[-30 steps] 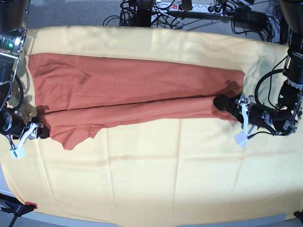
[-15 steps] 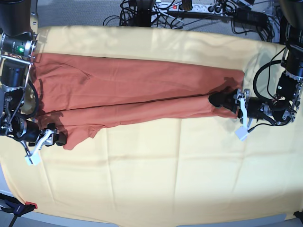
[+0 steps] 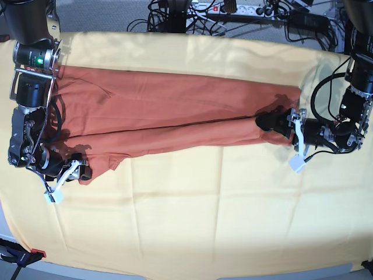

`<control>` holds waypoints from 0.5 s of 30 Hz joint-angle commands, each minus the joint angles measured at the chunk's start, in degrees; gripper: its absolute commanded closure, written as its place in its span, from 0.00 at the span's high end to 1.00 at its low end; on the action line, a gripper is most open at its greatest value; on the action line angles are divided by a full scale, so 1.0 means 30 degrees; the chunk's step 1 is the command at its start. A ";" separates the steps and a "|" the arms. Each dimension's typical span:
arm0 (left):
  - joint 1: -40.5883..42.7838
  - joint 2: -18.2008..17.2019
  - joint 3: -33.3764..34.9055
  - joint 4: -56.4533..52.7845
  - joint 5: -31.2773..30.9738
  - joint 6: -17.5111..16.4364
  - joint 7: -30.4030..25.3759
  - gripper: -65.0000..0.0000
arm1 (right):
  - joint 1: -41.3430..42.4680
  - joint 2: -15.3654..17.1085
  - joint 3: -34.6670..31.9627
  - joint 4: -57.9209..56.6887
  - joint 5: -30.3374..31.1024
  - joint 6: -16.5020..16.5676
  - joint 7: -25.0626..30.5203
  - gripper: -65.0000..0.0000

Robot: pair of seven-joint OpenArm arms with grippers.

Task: Fold the T-shirt properly
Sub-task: 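Fold the hem toward the collar edge with both grippers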

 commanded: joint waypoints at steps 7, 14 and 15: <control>-0.0073 -0.0087 0.0007 0.0117 0.0682 -0.0084 0.0707 0.48 | -0.0699 0.0313 0.0095 0.0306 -0.0525 -0.1290 0.2113 0.26; -0.0073 -0.0007 0.0007 0.0117 0.0682 -0.0084 0.0503 0.48 | -0.0619 0.0372 0.0102 0.0313 0.0066 0.0386 0.1763 0.00; -0.0073 -0.0015 0.0007 0.0117 0.0682 -0.0084 0.0495 0.48 | -0.0590 0.0415 0.0102 0.0342 0.0743 0.0845 0.1450 0.00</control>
